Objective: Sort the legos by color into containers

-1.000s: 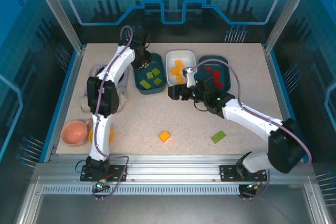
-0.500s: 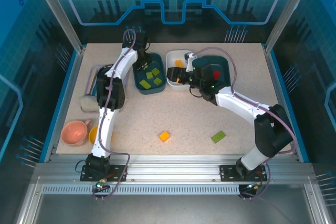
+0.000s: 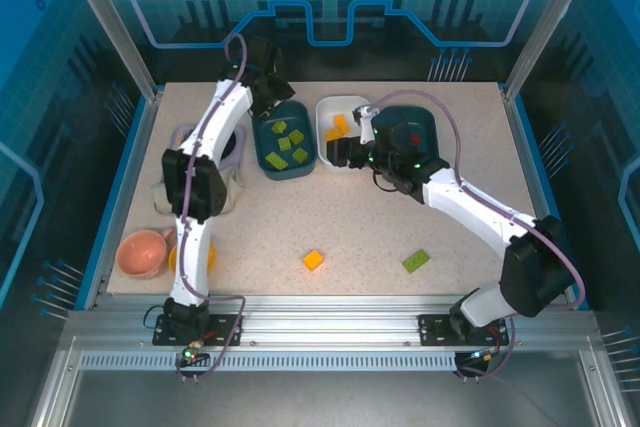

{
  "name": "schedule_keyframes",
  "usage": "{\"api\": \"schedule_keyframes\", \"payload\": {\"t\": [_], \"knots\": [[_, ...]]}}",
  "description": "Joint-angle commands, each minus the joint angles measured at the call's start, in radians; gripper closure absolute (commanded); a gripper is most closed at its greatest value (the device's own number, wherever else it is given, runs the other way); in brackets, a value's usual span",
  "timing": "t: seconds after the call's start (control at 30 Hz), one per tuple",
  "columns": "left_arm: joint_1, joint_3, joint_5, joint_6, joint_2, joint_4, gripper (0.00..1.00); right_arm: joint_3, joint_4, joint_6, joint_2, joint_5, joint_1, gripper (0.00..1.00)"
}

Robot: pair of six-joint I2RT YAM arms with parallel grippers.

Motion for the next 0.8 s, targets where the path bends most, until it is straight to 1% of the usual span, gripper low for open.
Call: {"api": "schedule_keyframes", "payload": {"t": [0.0,0.1,0.17,0.3,0.4,0.5,0.63,0.77], "knots": [[-0.031,-0.141,0.034,0.012,-0.195,-0.007,0.32,0.009,-0.188,-0.159,-0.062,0.014,0.054,0.26],[-0.061,-0.337,0.027,0.026,-0.354,0.000,0.31,0.024,-0.337,-0.244,-0.062,0.049,0.149,0.27],[-0.080,-0.495,0.028,0.032,-0.483,0.021,0.31,0.016,-0.399,-0.265,-0.058,0.069,0.215,0.28],[-0.118,-0.801,0.011,0.024,-0.748,0.011,0.31,-0.009,-0.480,-0.238,-0.012,0.093,0.354,0.28],[-0.131,-0.990,0.010,-0.005,-0.933,-0.010,0.31,-0.005,-0.509,-0.201,0.060,0.099,0.418,0.28],[-0.142,-1.173,0.016,-0.031,-1.141,-0.023,0.31,0.037,-0.544,-0.170,0.163,0.086,0.471,0.26],[-0.143,-1.318,0.054,-0.043,-1.324,-0.052,0.31,0.105,-0.586,-0.129,0.290,0.093,0.516,0.25],[-0.142,-1.384,0.092,-0.044,-1.422,-0.088,0.31,0.120,-0.566,-0.065,0.356,0.096,0.523,0.24]]}}
